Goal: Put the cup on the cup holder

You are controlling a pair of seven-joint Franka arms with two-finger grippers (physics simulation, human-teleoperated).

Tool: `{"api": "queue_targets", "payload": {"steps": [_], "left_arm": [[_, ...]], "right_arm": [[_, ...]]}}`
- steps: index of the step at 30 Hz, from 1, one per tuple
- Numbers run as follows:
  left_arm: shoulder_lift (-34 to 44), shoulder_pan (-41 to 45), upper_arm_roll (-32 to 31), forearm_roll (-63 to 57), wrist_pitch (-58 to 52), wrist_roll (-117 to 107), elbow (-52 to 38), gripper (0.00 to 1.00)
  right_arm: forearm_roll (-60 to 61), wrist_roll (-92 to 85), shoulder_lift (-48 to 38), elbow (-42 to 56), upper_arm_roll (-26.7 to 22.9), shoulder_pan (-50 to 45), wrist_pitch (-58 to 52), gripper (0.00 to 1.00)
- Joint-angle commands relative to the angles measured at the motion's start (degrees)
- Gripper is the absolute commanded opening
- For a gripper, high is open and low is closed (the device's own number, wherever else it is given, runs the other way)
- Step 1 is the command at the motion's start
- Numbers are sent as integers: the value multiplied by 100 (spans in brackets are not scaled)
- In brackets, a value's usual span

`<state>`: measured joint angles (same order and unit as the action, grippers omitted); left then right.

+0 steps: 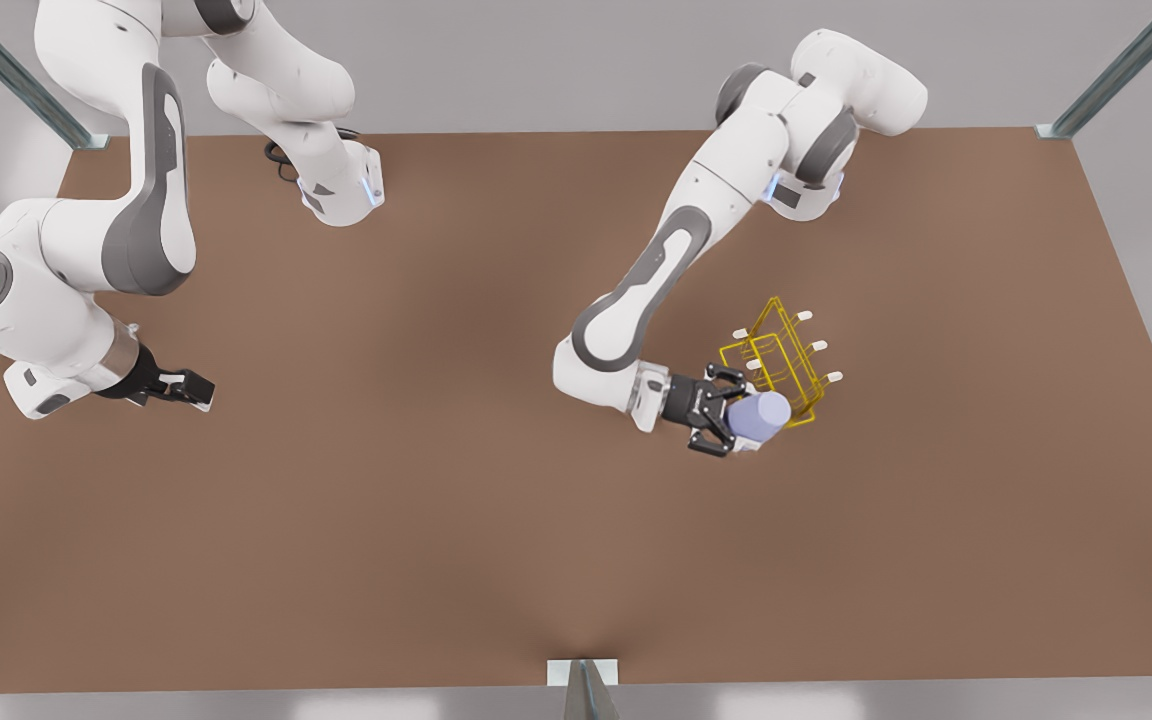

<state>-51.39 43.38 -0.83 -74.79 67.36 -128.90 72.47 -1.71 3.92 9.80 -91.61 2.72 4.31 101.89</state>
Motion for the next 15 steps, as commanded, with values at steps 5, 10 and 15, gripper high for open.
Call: {"api": "queue_targets", "payload": {"steps": [5,10,15], "left_arm": [[15,83,-5,931,-733,-118,162,74],[7,109,-13,1643,-777,-215,162,74],[-81,74,-5,1687,-715,-250,145,74]], "right_arm": [[4,-23,-4,-6,0,8,-2,100],[13,-23,-4,-6,0,9,-2,100],[4,-23,-4,-6,0,9,-2,100]]}}
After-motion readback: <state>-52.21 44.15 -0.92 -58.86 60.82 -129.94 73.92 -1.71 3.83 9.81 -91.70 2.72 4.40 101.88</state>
